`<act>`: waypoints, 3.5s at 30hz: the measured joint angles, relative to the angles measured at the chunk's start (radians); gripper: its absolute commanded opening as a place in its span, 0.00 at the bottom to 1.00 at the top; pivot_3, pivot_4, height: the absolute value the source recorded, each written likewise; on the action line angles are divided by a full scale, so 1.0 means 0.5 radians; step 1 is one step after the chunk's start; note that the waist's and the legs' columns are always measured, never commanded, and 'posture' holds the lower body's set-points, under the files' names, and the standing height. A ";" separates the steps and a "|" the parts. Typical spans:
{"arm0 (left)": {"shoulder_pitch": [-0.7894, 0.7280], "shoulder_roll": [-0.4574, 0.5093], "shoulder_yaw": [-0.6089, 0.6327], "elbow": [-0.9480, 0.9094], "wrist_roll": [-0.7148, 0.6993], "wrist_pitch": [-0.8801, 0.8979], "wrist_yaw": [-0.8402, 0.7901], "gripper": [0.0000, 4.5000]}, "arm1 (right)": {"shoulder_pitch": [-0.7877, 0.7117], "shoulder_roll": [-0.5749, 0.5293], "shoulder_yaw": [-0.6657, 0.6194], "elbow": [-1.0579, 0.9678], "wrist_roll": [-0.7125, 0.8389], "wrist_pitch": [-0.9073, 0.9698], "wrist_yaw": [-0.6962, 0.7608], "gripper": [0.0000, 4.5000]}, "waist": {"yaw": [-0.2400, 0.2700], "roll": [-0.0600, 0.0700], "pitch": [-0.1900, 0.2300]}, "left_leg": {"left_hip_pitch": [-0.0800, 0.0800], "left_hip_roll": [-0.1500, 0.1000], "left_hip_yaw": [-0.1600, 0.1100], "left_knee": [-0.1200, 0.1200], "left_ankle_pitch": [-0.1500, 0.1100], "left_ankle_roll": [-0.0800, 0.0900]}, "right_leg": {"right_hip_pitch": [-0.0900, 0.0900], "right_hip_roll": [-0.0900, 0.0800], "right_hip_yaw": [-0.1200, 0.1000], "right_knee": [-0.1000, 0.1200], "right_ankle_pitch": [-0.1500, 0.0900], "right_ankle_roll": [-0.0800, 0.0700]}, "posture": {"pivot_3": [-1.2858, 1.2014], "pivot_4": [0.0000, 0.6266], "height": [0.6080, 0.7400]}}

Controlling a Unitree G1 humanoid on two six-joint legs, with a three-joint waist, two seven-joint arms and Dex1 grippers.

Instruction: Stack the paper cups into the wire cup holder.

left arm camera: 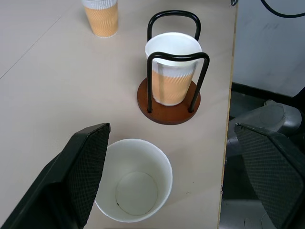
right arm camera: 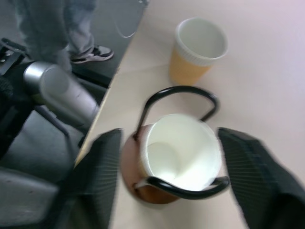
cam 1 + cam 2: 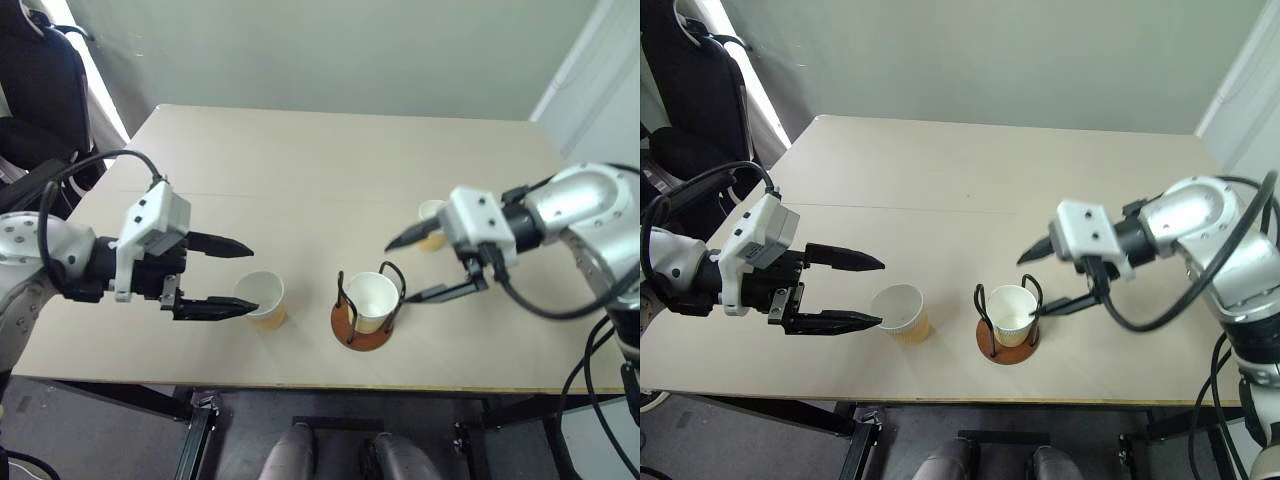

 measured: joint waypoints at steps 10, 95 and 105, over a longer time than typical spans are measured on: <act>0.006 0.011 0.002 -0.032 -0.007 0.013 0.036 1.00 | -0.253 0.177 0.197 1.536 -0.770 -0.852 -0.183 0.96 | 0.005 0.002 0.001 | -0.002 0.001 -0.001 -0.003 -0.002 -0.005 | -0.009 0.000 -0.001 0.006 0.002 -0.004 | 0.52 0.24 1.00; 0.219 0.077 0.083 -0.141 -0.016 0.028 0.125 1.00 | -0.152 0.226 0.158 0.122 0.029 -0.057 0.366 0.98 | -0.021 -0.004 0.001 | 0.018 0.044 0.000 -0.004 -0.013 -0.035 | 0.007 0.041 -0.002 0.004 -0.006 -0.043 | 0.52 0.24 1.00; 0.074 0.107 -0.314 -0.121 0.289 -0.171 0.036 1.00 | -0.025 -0.031 -0.577 0.321 0.762 0.300 0.386 1.00 | 0.016 -0.004 0.001 | 0.014 0.042 0.000 -0.004 -0.014 -0.037 | 0.008 0.041 -0.001 0.000 -0.009 -0.042 | 0.52 0.24 1.00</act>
